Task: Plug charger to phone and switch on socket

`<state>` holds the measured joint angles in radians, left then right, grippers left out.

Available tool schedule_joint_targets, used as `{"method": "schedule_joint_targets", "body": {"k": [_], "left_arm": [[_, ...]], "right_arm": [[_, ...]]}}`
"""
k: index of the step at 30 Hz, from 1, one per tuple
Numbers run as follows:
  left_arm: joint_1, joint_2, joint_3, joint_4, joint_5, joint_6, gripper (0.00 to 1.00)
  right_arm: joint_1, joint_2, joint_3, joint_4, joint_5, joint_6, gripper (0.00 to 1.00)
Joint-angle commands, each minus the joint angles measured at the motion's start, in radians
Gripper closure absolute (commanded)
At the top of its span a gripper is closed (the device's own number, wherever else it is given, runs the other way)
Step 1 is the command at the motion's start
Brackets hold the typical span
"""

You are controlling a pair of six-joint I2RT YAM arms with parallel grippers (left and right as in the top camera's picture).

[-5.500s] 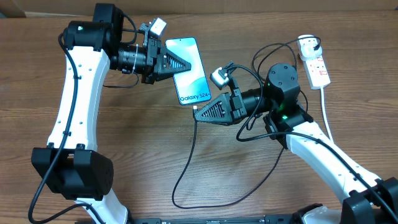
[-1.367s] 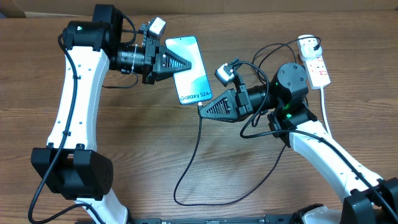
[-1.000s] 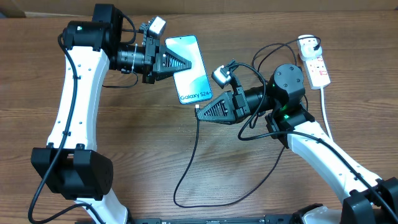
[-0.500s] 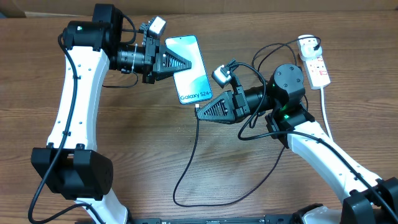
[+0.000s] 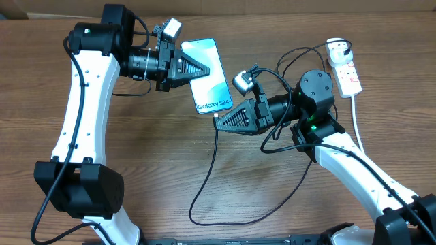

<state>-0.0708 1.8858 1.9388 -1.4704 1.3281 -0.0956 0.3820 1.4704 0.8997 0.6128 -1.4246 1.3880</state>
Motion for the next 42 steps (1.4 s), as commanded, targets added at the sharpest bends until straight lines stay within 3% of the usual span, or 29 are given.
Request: {"method": "schedule_joint_targets", "body": {"k": [1, 42], "left_arm": [[-0.002, -0.01, 0.014, 0.0, 0.055, 0.029, 0.96], [-0.002, -0.01, 0.014, 0.001, 0.052, 0.029, 0.96]], "right_arm": [[0.002, -0.021, 0.006, 0.008, 0.005, 0.007, 0.96], [-0.022, -0.021, 0.006, 0.012, -0.009, 0.034, 0.96]]}}
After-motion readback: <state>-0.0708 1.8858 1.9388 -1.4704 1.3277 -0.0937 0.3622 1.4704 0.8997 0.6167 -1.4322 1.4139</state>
